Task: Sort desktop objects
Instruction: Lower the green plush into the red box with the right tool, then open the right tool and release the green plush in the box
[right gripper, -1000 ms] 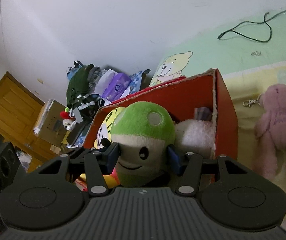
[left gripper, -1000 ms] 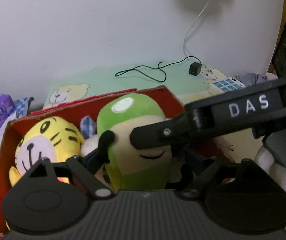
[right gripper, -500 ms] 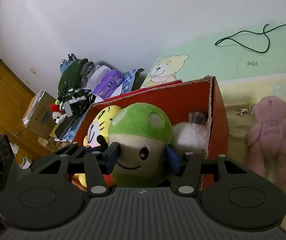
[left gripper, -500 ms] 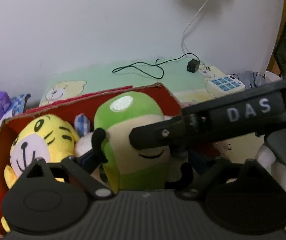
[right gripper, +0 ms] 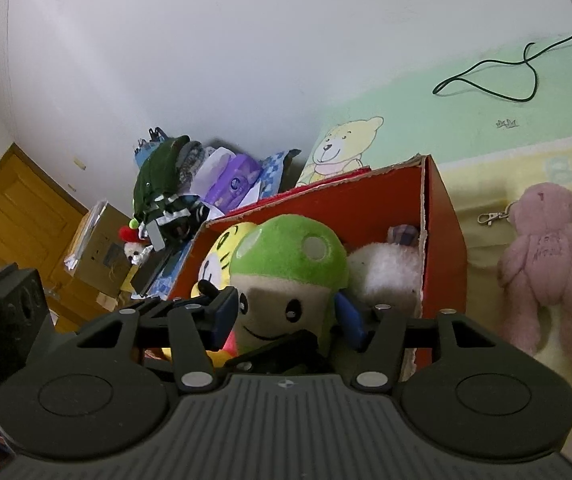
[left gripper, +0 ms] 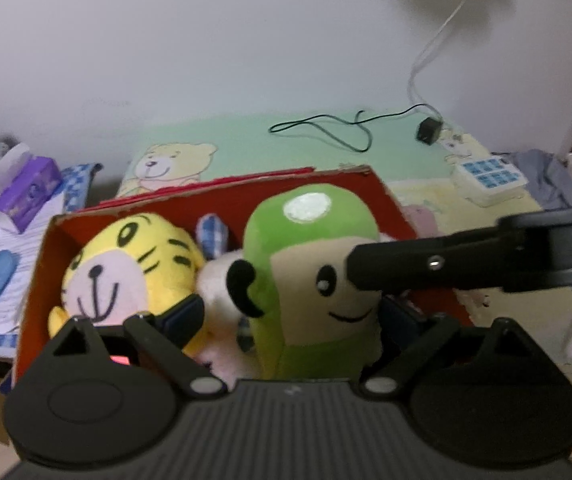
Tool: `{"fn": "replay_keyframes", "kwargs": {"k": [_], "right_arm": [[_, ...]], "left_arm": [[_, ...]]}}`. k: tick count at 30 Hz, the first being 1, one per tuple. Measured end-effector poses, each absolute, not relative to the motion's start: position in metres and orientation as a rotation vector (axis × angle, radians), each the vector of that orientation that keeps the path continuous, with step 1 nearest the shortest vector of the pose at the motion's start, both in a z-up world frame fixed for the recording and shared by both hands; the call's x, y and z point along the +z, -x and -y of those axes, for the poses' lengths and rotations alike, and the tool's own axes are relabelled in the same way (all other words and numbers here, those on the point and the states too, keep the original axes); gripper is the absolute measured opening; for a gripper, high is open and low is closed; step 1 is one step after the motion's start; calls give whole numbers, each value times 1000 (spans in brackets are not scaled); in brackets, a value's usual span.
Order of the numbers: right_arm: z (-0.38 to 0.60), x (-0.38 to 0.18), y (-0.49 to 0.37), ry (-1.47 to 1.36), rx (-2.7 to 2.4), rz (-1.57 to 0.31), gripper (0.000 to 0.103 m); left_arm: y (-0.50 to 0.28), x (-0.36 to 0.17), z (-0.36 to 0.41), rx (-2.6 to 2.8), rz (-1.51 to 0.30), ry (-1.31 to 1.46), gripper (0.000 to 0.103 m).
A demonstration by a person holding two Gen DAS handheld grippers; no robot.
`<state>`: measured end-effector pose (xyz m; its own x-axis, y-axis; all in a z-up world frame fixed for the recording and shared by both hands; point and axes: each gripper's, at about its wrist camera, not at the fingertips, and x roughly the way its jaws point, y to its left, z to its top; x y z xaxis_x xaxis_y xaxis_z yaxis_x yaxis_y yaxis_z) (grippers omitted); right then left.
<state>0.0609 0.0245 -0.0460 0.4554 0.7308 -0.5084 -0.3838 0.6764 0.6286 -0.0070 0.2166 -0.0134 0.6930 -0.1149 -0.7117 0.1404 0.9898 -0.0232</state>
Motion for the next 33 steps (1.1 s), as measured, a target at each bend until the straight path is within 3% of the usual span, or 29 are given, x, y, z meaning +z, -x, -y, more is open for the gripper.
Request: {"fn": "replay_keyframes", "kwargs": {"k": [33], "right_arm": [[21, -47, -56, -437, 778, -851, 58]], "left_arm": [[20, 0, -169, 179, -866, -107, 95]]}}
